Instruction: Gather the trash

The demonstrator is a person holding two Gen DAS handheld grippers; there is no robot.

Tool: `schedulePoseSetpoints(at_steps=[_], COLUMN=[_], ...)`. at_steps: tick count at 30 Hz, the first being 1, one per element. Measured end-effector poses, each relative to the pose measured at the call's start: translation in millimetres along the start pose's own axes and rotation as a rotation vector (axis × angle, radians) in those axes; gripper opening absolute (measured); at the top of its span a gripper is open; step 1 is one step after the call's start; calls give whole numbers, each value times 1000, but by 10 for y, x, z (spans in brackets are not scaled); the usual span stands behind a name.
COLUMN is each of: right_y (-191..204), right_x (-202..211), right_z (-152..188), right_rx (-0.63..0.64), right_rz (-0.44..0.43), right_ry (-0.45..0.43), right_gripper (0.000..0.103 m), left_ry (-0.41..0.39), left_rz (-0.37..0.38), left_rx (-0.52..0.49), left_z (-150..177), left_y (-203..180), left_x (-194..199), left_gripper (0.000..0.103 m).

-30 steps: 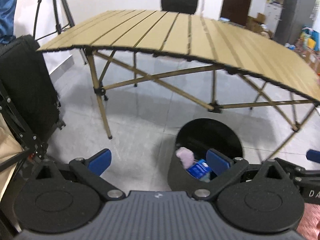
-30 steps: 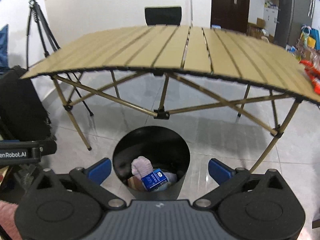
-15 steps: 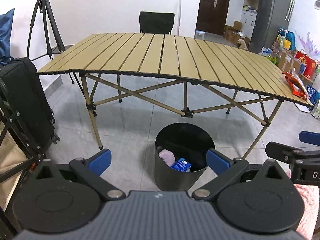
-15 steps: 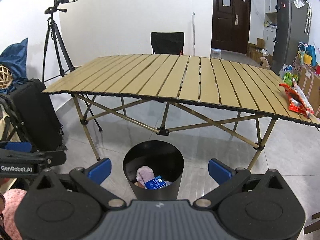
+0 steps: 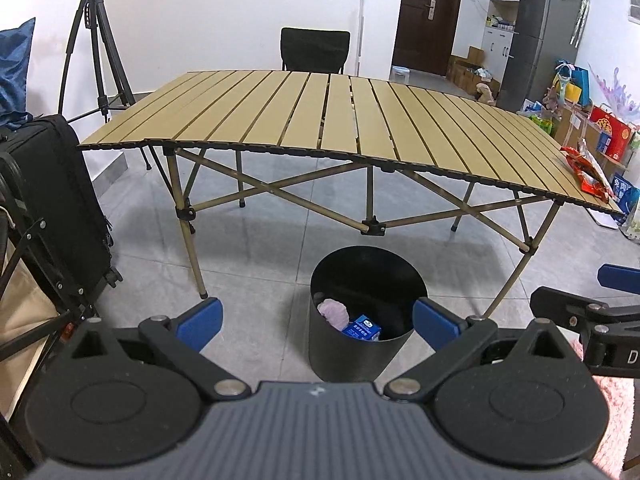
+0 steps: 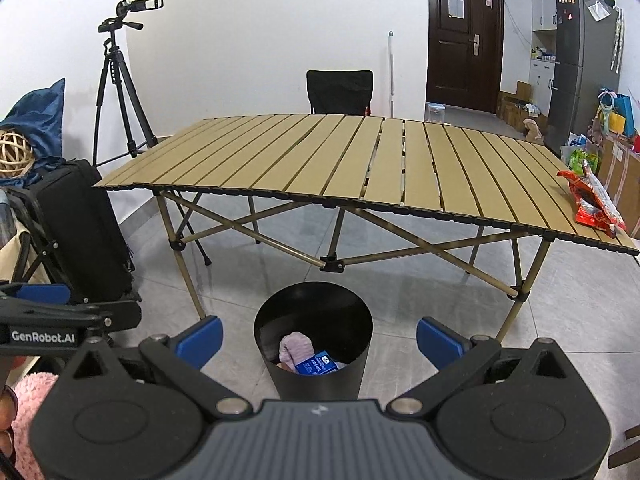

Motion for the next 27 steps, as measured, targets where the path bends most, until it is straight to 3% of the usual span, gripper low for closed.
schedulePoseSetpoints(at_steps=[27], right_y=[44], right_x=[4], right_z=[14], right_rx=[8], right_rz=[1], right_ry=[4], right_gripper=[103], left_ry=[-14], left_rz=[4], left_rx=[-6], left_z=[22], left_y=[-17], left_x=[43], left_gripper=[103])
Point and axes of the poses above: each gripper's, at about its wrist camera, not at the fingertips, and x roughly against the way its jaws point, y to its left, z to its underside, the point moved 6 cm from there along -x, roughly the way its jaws point, and after that the axes turned 15 degrees about -z, right-handed, at the moved point
